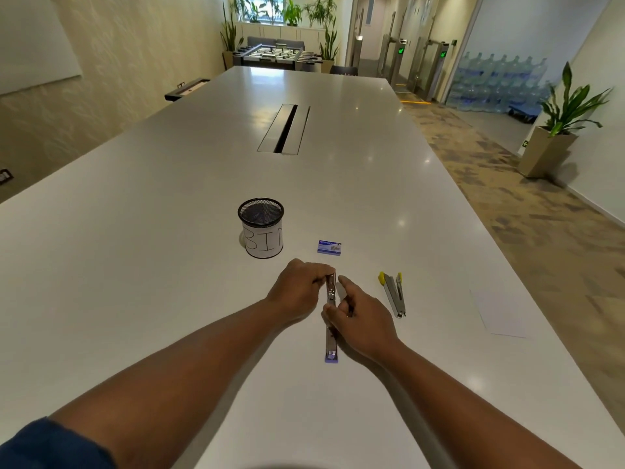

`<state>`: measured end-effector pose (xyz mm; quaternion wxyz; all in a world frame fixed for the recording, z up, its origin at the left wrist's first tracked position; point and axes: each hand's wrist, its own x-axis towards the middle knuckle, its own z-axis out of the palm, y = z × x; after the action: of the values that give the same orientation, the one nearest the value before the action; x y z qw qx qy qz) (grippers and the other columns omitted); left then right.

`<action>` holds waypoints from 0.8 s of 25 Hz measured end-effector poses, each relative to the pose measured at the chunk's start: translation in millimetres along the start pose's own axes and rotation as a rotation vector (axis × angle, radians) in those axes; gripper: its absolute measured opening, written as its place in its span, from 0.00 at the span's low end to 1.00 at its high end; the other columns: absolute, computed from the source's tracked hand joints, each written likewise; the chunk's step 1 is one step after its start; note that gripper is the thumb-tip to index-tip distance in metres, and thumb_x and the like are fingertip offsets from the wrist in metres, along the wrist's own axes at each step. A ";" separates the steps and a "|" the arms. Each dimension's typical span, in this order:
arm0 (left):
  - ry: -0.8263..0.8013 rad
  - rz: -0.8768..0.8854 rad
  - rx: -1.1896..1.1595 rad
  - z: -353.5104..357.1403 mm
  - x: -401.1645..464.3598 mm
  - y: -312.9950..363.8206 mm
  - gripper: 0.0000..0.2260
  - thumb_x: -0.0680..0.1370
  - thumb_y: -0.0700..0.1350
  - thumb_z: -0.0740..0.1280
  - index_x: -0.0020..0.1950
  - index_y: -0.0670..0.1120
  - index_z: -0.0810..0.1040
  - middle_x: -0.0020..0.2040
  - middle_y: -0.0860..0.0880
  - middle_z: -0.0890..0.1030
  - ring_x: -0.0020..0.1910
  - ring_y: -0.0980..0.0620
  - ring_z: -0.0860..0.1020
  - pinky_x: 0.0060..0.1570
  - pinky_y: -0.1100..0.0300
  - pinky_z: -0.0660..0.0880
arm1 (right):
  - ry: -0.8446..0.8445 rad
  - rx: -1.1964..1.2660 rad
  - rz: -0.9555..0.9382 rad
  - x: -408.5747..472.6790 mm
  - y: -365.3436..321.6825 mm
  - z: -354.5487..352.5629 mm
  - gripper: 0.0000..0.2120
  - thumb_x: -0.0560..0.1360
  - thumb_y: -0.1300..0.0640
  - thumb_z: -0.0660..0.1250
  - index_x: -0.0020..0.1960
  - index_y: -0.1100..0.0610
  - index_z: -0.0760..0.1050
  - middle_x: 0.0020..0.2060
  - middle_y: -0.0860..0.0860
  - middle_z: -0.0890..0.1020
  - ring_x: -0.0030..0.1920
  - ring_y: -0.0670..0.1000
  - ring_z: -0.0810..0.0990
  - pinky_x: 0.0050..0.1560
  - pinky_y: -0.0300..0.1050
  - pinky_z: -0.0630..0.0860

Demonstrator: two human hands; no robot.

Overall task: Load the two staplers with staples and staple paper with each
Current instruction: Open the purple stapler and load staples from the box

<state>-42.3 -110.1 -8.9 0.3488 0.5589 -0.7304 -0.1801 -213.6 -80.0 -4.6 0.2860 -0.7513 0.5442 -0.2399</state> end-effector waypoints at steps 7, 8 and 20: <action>0.032 -0.014 0.078 7.8 1.2 -12.8 0.10 0.81 0.41 0.65 0.59 0.47 0.83 0.55 0.49 0.85 0.54 0.47 0.79 0.56 0.48 0.77 | -0.201 0.078 0.024 30.1 10.7 -19.3 0.42 0.72 0.45 0.75 0.80 0.46 0.59 0.36 0.47 0.86 0.42 0.45 0.85 0.55 0.56 0.80; 0.032 0.000 0.083 8.4 1.7 -14.6 0.09 0.81 0.41 0.65 0.58 0.47 0.83 0.54 0.49 0.84 0.53 0.48 0.78 0.55 0.48 0.77 | -0.216 0.086 0.011 32.4 12.3 -21.0 0.42 0.71 0.46 0.76 0.79 0.45 0.60 0.36 0.48 0.85 0.40 0.46 0.85 0.54 0.57 0.80; 0.036 -0.053 0.060 13.7 2.1 -20.2 0.13 0.79 0.42 0.64 0.60 0.49 0.85 0.62 0.50 0.83 0.60 0.47 0.77 0.59 0.52 0.76 | -0.302 0.041 -0.026 45.2 13.9 -26.0 0.26 0.68 0.46 0.80 0.62 0.42 0.72 0.33 0.52 0.84 0.34 0.48 0.79 0.51 0.59 0.80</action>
<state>-38.3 -120.1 -30.9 0.3399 0.5914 -0.7141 -0.1573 -227.2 -130.9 6.7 0.3767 -0.7799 0.4801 -0.1390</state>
